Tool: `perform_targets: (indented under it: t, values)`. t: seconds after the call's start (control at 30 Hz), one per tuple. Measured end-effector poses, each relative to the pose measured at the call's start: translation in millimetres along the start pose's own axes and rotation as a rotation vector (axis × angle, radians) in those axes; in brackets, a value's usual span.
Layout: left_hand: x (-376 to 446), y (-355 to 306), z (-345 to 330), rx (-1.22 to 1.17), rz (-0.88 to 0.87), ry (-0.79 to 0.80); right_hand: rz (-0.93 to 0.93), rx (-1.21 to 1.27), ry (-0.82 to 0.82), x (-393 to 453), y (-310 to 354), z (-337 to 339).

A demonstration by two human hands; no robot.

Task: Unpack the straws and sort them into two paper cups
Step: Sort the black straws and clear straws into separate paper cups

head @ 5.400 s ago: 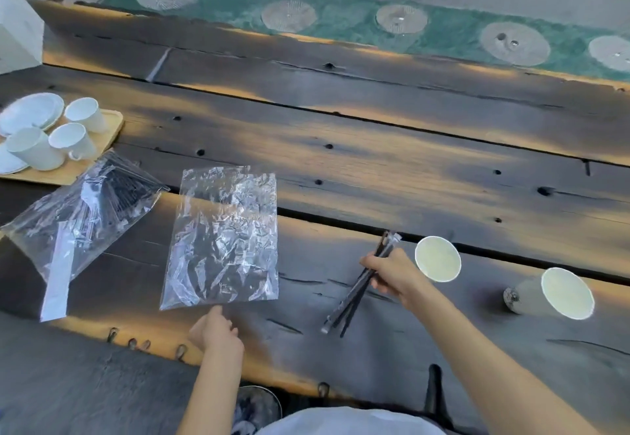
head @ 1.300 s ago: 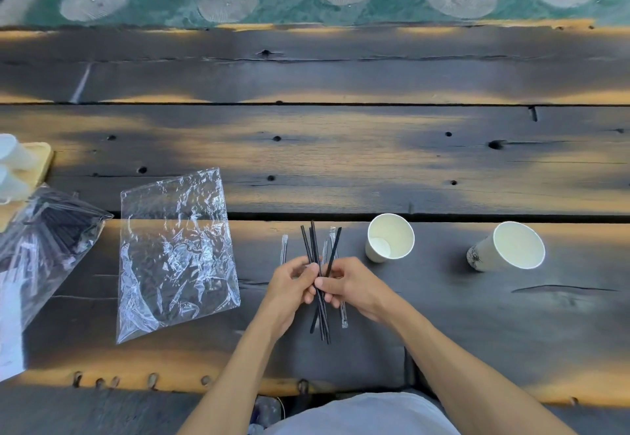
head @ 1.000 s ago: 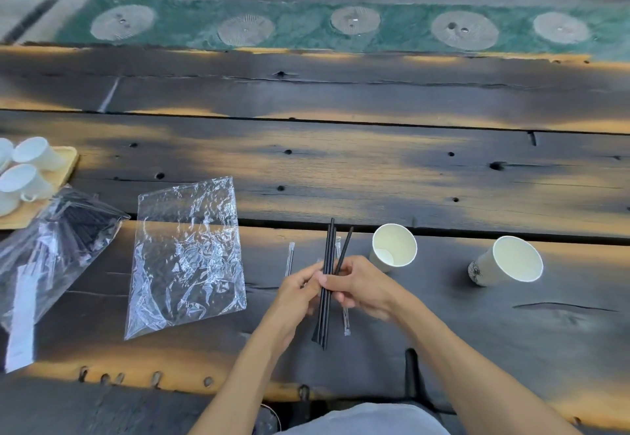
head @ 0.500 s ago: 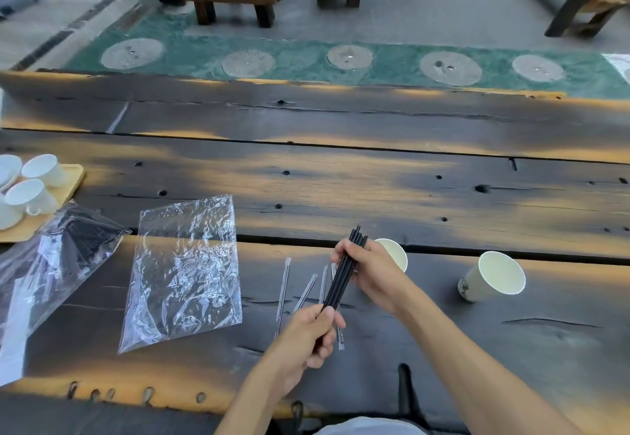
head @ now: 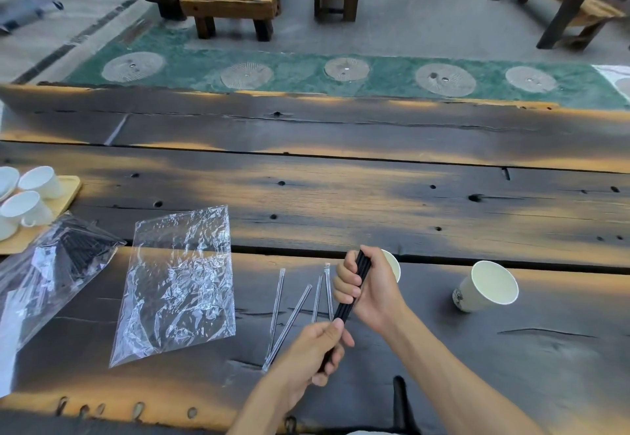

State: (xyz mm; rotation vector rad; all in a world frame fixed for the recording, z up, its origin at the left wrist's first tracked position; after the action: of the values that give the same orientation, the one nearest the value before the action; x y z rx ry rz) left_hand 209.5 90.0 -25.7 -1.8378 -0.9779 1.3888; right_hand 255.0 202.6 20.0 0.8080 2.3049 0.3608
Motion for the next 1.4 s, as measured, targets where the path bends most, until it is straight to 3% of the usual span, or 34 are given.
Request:
perform_targets:
  t: [0.1,0.23,0.33,0.4,0.5,0.63,0.77,0.93,1.07,1.13,1.23,1.3,1.4]
  values:
    - [4,-3,1,-0.041,-0.025,-0.010,0.091,-0.231,-0.046,0,10,4]
    - [11,-7,4,-0.050,-0.039,0.017,0.155,-0.847,-0.100,-12,29,13]
    - [18,-4,4,0.018,-0.035,0.047,0.079,-0.837,-0.007,-23,28,22]
    - [22,0,6,0.065,-0.038,0.034,0.075,-0.823,-0.035,-28,32,32]
    - [26,6,19,0.108,-0.046,-0.075,0.193,-0.697,-0.243,-34,59,63]
    - [26,20,65,0.132,0.016,-0.353,0.502,-0.415,-0.615,-64,113,115]
    - [26,37,103,0.109,0.076,-0.532,0.567,-0.517,-0.829,-64,123,139]
    - [27,58,126,0.016,0.122,-0.622,0.424,-0.702,-0.784,-35,106,141]
    - [23,69,146,-0.004,0.122,-0.721,0.417,-0.773,-0.755,-34,105,132]
    - [21,73,157,0.020,0.116,-0.768,0.483,-0.767,-0.814,-48,113,129]
    - [22,76,176,0.170,0.113,-0.835,0.745,-0.753,-0.925,-90,124,103]
    - [27,74,183,0.350,0.150,-0.838,0.808,-0.890,-0.782,-88,106,70]
    - [41,66,179,0.613,0.194,-0.770,0.377,-1.351,-0.475,-28,24,50]
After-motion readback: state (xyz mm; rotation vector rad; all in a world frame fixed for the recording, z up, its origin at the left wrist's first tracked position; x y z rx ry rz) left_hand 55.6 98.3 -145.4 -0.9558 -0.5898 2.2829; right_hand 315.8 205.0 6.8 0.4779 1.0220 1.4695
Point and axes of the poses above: each hand's wrist, its own x-axis towards the middle knuckle, its own z-axis out of the back of the hand, y = z × x, the point moved 10 cm from there along x, towards the middle knuckle, and after that the axes turned 8 degrees about -z, right-handed, at the moved point
